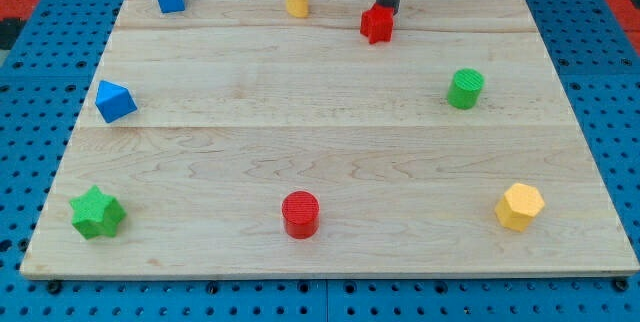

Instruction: Push the red circle into the red star

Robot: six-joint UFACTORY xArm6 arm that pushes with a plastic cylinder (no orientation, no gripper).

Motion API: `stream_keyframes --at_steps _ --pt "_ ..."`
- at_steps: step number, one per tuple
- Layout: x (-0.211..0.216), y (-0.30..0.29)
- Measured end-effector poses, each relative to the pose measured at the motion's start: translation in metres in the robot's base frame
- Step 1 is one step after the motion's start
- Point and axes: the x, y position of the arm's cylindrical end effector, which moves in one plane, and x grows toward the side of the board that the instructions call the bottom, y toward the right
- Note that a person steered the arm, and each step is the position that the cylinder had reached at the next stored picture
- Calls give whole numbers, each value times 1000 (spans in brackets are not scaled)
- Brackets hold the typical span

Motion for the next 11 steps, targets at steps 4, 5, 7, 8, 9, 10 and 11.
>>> stream_keyframes --at_steps 4,5,7,8,9,10,11 --pt "292 -37" --pt "341 -97" --pt "272 -110" --pt "275 -106" --pt "296 -72" --pt "265 -71" --pt "261 -78"
